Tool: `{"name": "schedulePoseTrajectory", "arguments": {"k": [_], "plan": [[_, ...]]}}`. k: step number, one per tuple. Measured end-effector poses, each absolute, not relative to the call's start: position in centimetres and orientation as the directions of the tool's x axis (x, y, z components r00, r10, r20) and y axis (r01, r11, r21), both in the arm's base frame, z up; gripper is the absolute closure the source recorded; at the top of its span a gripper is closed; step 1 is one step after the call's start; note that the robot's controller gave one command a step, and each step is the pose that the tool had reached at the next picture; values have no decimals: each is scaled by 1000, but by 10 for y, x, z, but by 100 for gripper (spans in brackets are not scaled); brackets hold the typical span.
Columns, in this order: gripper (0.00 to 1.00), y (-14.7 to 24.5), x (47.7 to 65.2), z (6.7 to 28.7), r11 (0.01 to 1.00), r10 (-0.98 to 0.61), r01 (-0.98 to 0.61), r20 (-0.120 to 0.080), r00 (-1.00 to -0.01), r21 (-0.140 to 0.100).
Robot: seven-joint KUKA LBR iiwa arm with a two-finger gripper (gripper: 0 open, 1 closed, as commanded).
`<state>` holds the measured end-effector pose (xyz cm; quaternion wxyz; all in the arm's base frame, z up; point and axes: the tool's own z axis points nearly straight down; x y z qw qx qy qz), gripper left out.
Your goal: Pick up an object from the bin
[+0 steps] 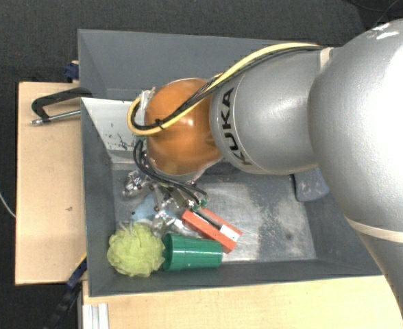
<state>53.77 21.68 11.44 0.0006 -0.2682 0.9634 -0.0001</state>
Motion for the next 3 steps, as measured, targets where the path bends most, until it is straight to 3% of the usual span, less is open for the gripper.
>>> {"name": "schedulePoseTrajectory", "arguments": {"k": [1, 2, 3], "plan": [[0, 227, 548, 73, 684, -729, -729, -2, -684, -1], [100, 232, 522, 74, 607, -795, -795, -4, -607, -5], [100, 232, 522, 74, 607, -795, -795, -3, -607, -5]]}}
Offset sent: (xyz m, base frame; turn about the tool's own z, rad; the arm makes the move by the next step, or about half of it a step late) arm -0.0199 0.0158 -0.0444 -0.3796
